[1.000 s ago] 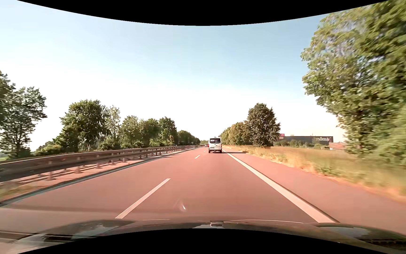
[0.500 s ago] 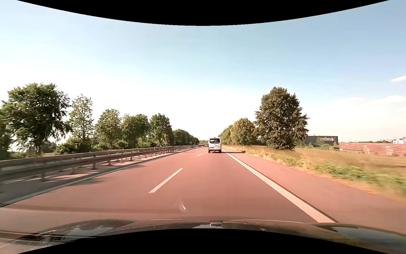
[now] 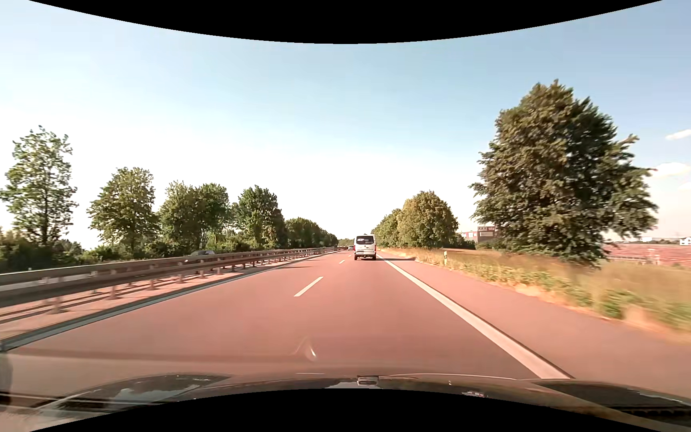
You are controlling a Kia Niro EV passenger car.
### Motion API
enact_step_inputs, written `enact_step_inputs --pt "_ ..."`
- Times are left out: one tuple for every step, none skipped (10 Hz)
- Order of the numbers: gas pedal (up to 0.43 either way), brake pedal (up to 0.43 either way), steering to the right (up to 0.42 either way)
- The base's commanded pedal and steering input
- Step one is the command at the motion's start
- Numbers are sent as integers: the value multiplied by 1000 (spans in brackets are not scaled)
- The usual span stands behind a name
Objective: Follow the waypoints while adhering to traffic rules and regulations
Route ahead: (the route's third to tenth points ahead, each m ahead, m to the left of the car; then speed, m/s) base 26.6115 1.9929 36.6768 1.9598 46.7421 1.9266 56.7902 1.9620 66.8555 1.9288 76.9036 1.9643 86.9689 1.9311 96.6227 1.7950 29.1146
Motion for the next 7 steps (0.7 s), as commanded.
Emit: enact_step_inputs --pt "390 6 -3" --pt "390 12 -4" --pt "390 6 -3" --pt "390 6 -3" --pt "390 6 -3" --pt "390 6 -3" --pt "390 6 -3"
